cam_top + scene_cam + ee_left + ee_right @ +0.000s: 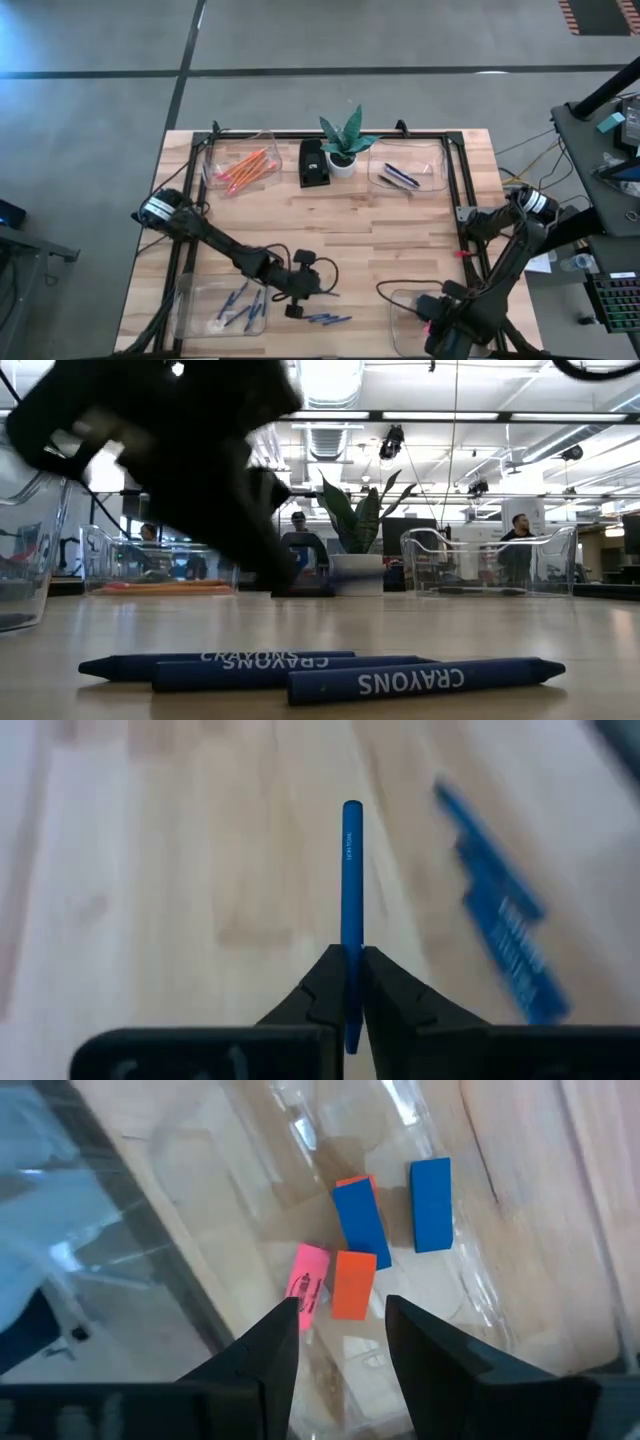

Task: Sort crayons/erasers/pens/pencils in bins
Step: Put the blue crayon into the bottom left transparent bin

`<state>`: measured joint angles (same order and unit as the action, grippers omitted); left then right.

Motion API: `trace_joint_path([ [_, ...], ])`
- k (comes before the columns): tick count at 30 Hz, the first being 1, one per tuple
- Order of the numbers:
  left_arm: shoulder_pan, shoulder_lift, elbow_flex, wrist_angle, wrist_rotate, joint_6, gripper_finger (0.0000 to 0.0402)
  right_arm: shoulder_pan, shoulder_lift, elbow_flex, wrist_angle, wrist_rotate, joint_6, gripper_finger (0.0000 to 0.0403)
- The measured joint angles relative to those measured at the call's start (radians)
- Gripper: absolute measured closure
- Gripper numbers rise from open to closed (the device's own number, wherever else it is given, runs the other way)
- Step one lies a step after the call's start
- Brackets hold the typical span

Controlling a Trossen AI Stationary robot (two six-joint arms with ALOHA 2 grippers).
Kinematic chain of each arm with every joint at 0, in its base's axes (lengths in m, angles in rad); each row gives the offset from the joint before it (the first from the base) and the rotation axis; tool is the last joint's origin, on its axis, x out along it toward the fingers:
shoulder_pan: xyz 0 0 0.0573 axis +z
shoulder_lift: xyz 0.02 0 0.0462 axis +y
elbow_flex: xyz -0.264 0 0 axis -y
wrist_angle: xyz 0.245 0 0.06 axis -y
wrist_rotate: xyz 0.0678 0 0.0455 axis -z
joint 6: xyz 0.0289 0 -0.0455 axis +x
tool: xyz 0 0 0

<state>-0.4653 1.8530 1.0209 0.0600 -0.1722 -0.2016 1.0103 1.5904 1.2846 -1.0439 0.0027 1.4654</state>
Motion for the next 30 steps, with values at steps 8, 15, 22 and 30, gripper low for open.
trace_joint_path([
  [8,0.014,-0.082,0.050,0.002,0.001,0.007,0.0397,0.000,-0.073,0.000,0.013,0.169,-0.055,0.0263],
  [15,-0.029,-0.267,0.050,-0.066,0.036,-0.051,0.0397,-0.004,-0.093,0.000,0.036,0.365,-0.197,0.0264],
  [22,-0.142,-0.465,0.050,-0.406,0.035,-0.318,0.0397,-0.015,-0.083,0.000,0.039,0.516,-0.275,0.0264],
  [30,-0.333,-0.577,0.050,-0.773,0.037,-0.808,0.0398,-0.059,-0.076,0.000,0.101,0.723,-0.288,0.0264],
])
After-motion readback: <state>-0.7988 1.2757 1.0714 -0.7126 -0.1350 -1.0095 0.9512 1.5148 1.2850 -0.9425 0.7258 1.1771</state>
